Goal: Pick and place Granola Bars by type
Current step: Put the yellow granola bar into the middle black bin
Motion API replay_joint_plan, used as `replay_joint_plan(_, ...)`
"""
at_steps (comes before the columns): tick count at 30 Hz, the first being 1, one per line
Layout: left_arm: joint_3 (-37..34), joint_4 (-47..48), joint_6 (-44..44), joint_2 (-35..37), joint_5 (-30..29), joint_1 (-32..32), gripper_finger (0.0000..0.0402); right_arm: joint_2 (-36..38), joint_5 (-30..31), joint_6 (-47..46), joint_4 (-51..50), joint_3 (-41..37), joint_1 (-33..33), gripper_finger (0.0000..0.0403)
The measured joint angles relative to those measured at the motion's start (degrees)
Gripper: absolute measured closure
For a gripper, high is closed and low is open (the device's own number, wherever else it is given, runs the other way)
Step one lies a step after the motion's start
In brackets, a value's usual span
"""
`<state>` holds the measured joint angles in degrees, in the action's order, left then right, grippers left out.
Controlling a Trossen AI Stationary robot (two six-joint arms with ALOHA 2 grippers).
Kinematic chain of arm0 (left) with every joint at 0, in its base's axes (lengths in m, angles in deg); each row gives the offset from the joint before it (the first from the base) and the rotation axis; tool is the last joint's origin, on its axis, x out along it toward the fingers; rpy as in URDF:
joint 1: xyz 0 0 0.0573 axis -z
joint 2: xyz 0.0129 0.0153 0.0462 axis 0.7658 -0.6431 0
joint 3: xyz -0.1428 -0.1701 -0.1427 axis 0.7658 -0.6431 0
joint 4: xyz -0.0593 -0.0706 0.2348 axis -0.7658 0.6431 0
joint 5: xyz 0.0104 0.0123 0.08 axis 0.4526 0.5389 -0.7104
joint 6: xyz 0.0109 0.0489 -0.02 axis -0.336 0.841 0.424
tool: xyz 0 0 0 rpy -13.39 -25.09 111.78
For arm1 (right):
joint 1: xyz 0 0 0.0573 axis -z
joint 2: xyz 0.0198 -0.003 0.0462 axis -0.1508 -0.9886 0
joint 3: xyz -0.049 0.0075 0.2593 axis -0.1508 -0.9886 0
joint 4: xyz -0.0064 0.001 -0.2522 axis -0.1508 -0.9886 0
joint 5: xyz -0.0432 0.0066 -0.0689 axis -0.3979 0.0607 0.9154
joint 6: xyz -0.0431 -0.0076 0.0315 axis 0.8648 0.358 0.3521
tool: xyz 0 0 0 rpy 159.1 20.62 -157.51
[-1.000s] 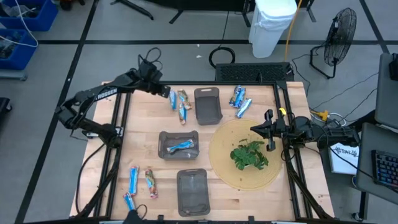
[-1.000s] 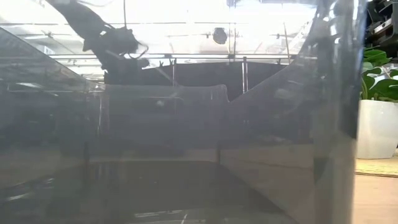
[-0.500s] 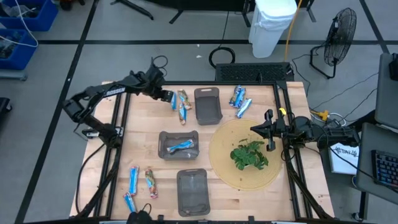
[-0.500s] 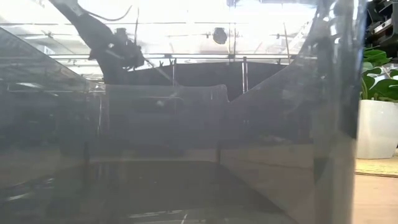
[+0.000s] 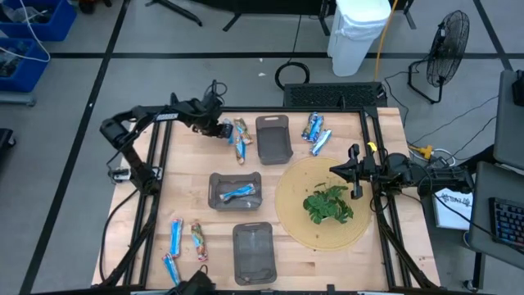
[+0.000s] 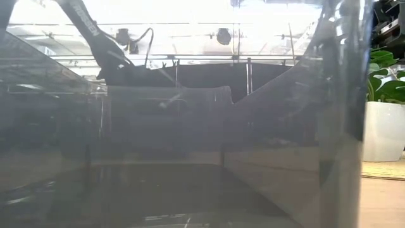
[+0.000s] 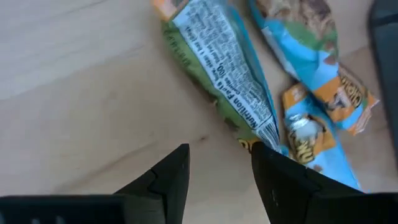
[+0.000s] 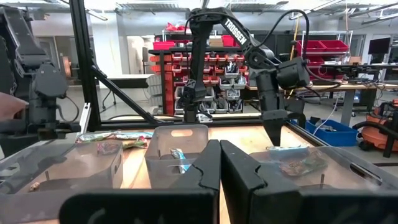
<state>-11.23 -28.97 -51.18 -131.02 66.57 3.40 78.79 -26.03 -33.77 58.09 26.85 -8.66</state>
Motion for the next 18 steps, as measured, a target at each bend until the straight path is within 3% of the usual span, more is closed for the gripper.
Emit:
replay_joint_plan(5,0.0,-1.1,0.0,-0.9,3.0,0.8,0.0224,0.0,0.0,0.0,0.0,0.0,0.0,0.0403)
replay_joint_plan(14,0.1,-1.8,-1.4,0.1,3.1,0.8,0.0224,0.0,0.0,0.0,0.0,0.0,0.0,0.0403)
replay_joint_plan(18,0.1,-3.0,-2.0,0.2,6.4,0.8,0.0224,0.0,0.0,0.0,0.0,0.0,0.0,0.0403)
